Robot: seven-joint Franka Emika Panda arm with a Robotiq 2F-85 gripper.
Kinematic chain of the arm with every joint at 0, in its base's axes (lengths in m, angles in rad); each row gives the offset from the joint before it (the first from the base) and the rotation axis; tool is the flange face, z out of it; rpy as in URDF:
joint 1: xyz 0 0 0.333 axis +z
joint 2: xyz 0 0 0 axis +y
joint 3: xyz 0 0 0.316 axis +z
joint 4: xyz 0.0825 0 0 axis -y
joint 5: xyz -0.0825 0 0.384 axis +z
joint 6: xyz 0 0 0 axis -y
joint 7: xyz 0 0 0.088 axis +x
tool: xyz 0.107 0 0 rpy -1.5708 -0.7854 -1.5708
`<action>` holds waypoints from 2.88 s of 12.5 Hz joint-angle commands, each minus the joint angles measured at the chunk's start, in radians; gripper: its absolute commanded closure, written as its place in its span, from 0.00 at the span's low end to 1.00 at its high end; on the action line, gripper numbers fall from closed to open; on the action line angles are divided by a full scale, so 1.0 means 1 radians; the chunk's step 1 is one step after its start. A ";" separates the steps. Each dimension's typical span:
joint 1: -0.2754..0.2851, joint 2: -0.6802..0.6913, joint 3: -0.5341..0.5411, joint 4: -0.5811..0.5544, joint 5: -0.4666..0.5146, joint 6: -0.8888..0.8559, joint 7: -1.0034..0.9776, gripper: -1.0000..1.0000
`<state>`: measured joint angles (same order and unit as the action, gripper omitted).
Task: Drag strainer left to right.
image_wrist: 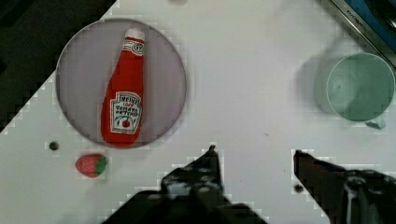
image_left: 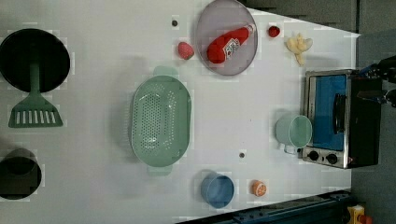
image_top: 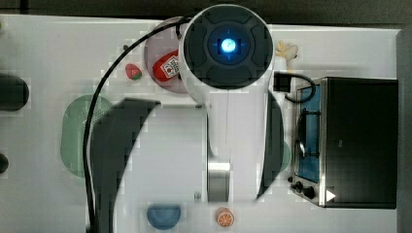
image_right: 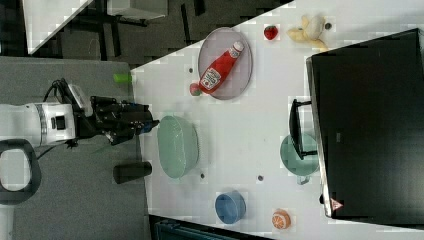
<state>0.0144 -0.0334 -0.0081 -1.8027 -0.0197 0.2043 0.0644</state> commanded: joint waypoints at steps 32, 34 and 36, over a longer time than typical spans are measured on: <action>0.092 0.540 0.438 -0.389 -0.139 0.868 1.302 0.00; 0.103 0.542 0.414 -0.394 -0.139 0.867 1.302 0.00; 0.101 0.541 0.397 -0.401 -0.139 0.871 1.302 0.00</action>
<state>0.1065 0.5371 0.3923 -2.2012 -0.1389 1.0625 1.3281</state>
